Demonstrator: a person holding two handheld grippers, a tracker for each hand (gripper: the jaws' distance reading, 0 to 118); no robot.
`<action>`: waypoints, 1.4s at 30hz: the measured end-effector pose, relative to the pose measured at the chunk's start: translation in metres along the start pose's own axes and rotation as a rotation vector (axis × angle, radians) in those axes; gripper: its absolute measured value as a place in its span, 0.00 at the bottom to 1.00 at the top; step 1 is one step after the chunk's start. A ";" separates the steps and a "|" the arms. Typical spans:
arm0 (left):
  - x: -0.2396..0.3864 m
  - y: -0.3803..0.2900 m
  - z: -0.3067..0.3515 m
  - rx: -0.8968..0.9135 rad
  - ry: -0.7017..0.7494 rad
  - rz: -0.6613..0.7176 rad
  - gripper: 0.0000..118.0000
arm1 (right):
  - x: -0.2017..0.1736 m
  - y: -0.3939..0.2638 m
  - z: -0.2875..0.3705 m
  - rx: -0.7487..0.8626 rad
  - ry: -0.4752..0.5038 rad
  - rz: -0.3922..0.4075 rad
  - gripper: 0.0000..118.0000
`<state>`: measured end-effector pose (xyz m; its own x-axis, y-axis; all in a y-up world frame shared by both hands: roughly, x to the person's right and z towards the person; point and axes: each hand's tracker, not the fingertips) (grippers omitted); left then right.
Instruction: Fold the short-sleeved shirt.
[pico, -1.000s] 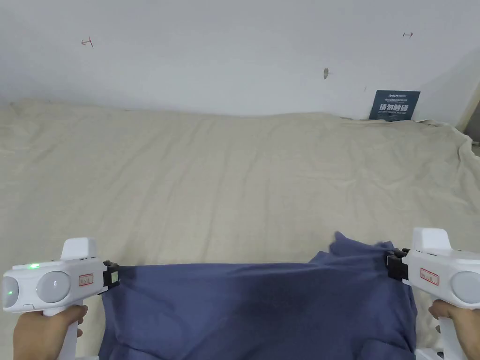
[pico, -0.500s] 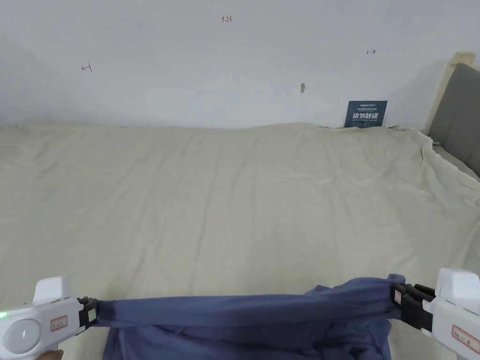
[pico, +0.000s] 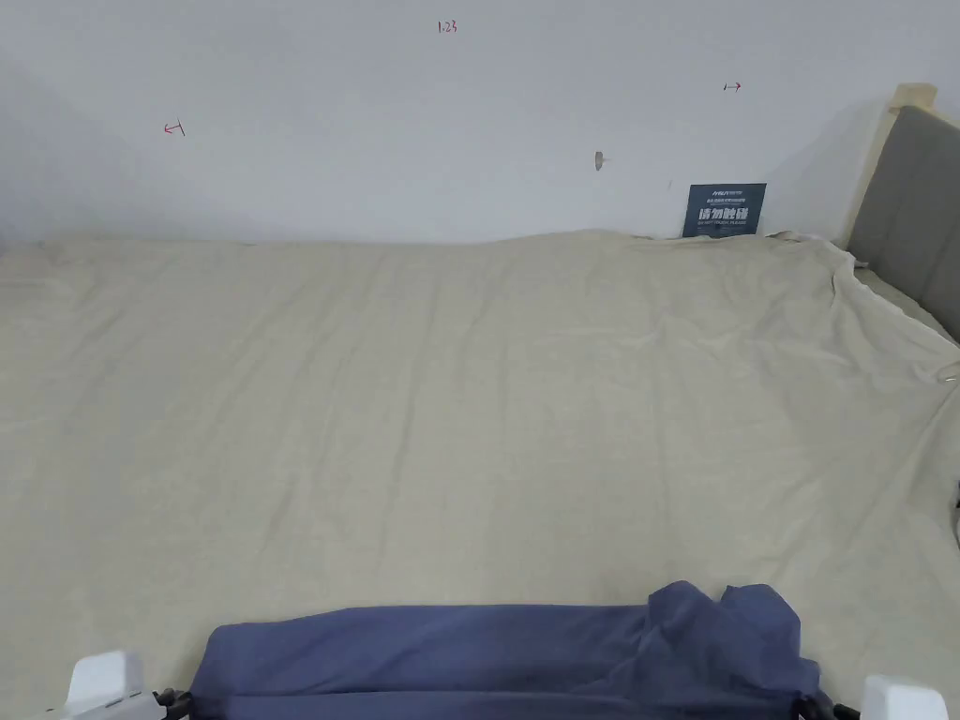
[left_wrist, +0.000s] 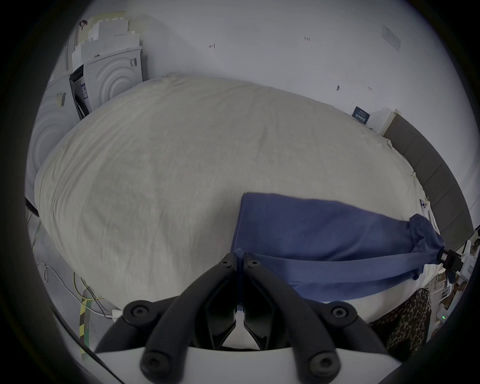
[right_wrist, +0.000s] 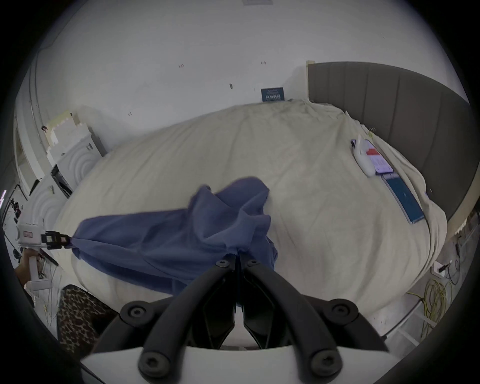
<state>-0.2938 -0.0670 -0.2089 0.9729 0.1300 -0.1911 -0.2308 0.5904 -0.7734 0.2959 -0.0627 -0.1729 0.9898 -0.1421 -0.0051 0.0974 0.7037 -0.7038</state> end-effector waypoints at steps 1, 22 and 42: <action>0.000 -0.003 -0.003 -0.007 0.005 -0.007 0.00 | 0.000 -0.004 -0.005 -0.013 -0.017 0.001 0.01; 0.034 0.031 0.070 0.232 -0.012 0.038 0.84 | -0.030 0.069 0.063 0.245 -0.018 0.043 0.61; 0.108 0.061 0.166 0.816 0.017 -0.145 0.00 | -0.111 0.132 0.118 0.711 -0.087 0.179 0.00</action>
<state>-0.2011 0.1154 -0.1767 0.9905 -0.0001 -0.1372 -0.0152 0.9937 -0.1106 0.2109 0.1280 -0.1809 0.9986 0.0522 0.0009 -0.0520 0.9964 -0.0673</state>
